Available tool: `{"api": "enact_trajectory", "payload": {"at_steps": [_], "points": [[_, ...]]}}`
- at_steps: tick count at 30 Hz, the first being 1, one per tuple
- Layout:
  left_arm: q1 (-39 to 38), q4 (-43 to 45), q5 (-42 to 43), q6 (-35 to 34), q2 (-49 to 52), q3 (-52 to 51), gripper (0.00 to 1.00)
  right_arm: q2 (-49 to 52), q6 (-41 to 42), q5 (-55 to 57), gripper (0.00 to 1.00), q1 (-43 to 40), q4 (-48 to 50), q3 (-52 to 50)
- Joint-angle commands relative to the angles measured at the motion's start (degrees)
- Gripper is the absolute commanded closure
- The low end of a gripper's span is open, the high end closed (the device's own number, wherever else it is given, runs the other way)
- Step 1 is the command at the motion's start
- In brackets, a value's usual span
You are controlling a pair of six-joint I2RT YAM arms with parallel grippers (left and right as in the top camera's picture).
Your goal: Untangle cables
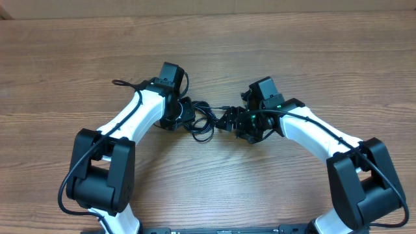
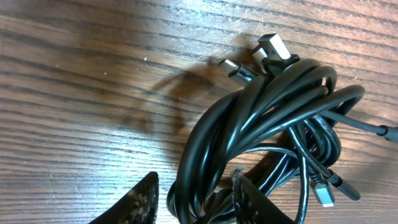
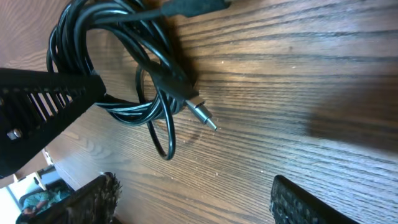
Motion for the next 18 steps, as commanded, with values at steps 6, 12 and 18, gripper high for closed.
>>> {"api": "enact_trajectory", "payload": {"at_steps": [6, 12, 18], "points": [[-0.35, -0.15, -1.86, -0.74, 0.35, -0.61, 0.6, 2.05, 6.82, 3.65, 0.37, 4.76, 0.96, 1.22], [-0.42, -0.13, -1.81, -0.79, 1.31, -0.61, 0.61, 2.34, 14.12, 12.02, 0.38, 9.57, 2.56, 0.9], [-0.44, 0.07, -1.77, -1.22, 1.84, -0.61, 0.69, 2.34, 17.62, 18.16, 0.46, 13.11, 4.26, 0.9]]}}
